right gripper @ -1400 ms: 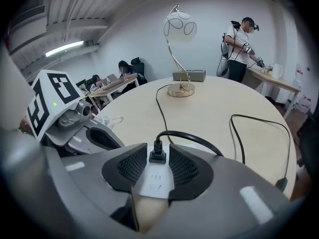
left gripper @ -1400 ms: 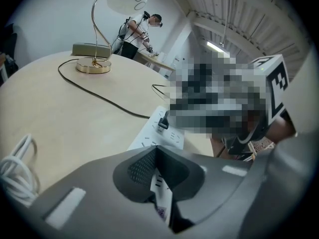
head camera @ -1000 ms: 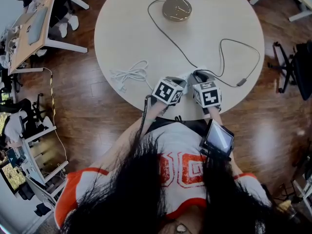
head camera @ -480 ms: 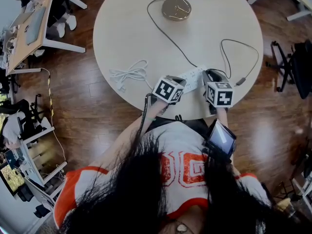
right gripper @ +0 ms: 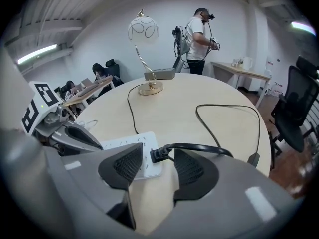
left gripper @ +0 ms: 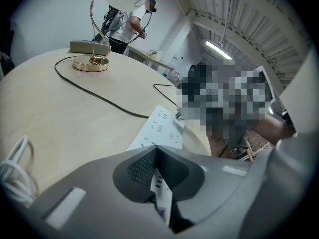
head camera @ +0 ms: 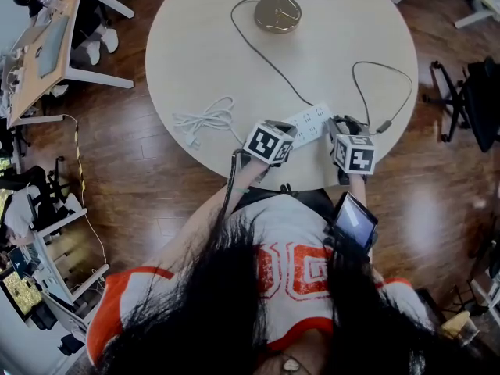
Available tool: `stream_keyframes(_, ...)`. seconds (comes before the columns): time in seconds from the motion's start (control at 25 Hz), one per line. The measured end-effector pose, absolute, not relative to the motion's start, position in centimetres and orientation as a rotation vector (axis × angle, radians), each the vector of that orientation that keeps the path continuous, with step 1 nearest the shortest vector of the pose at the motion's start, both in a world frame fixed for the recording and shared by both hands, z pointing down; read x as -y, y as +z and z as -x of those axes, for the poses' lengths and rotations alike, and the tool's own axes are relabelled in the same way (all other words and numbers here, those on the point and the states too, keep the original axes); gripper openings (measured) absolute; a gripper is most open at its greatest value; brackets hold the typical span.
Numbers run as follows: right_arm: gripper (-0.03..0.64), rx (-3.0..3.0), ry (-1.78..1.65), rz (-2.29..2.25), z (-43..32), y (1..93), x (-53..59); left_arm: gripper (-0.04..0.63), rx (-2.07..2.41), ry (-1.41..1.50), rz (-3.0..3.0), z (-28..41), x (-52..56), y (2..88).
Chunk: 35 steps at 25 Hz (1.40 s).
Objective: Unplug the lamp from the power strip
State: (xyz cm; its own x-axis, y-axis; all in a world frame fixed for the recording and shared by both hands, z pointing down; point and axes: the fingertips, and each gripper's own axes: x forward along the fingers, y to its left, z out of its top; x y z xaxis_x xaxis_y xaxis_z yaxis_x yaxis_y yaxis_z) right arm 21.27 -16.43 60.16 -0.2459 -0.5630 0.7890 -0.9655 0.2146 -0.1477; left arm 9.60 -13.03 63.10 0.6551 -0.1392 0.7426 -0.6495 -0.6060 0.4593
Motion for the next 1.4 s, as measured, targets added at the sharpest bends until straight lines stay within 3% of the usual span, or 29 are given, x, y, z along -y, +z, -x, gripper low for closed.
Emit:
stream_keyframes(0.04,0.213,1.9,0.883,-1.407,-21.2,60.2,16.3,0.0,0.608,0.873,-2.125,-9.6,13.0,63.1)
stream_keyframes(0.56,0.212,1.798,1.035,-1.561,-22.2,60.7,11.1,0.0,0.552,0.933,-2.21,-8.8,12.7,62.8)
stream_keyframes(0.84,0.165,1.827,1.012,-1.664,-20.9,58.1,10.0,0.0,0.473,0.816,-2.293,-9.1,12.1,60.7)
stream_keyframes(1.2,0.008,1.871,0.959,-1.699,-16.5,56.9,9.0,0.0,0.447,0.623,-2.395,-7.3,11.6,54.4)
stream_keyframes(1.4,0.003,1.902,0.954,-1.694,-12.6,56.5,8.2,0.0,0.448,0.578,-2.406,-4.2,10.6,53.2)
